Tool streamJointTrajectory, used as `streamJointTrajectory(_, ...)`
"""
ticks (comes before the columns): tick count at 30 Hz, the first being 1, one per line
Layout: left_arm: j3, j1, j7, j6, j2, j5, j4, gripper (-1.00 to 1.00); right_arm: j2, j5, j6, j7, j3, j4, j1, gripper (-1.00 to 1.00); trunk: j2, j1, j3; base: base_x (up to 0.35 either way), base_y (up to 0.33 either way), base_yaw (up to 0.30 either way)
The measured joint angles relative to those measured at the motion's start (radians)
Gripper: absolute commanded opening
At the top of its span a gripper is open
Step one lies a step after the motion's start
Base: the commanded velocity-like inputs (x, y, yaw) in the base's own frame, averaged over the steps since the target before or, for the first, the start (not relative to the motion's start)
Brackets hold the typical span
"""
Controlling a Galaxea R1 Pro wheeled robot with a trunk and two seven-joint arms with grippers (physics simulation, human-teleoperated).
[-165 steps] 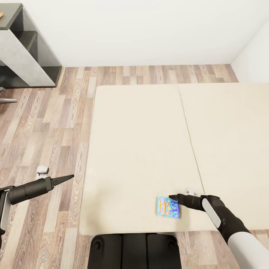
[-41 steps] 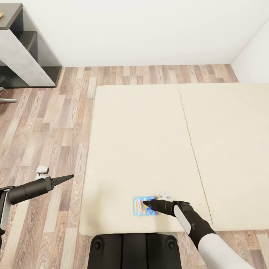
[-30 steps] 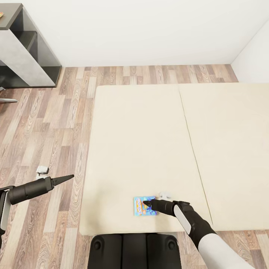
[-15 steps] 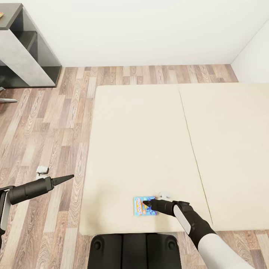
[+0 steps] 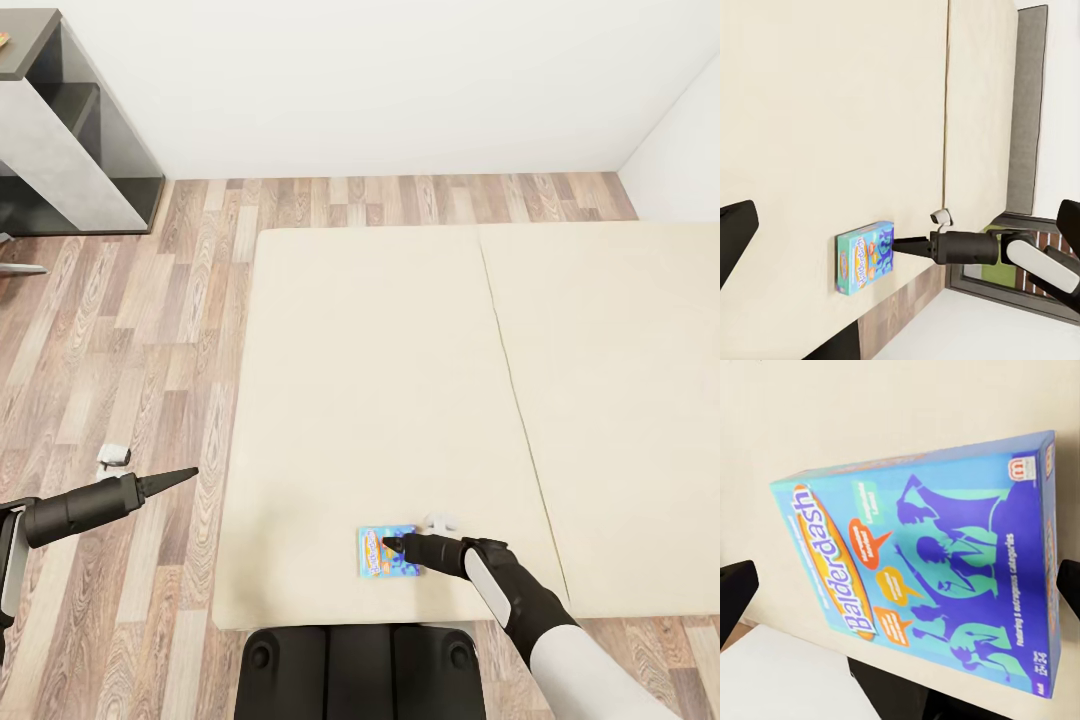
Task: Put all the toys in the child's room - the three board games (two on the bed and one on the table), the two jigsaw puzzles on the table, and the tennis ball on the table - inside the toy box on the table in the child's room.
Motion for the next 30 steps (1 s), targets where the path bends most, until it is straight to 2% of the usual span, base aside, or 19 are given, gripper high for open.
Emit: streamJointTrajectory(30,0.0,0.0,0.0,0.0,0.0,0.0,0.0,1.0,0.0,0.0,0.0,0.0,0.0,0.0,0.0,1.0,0.0,0.0,0.0,0.0,0.016,0.0)
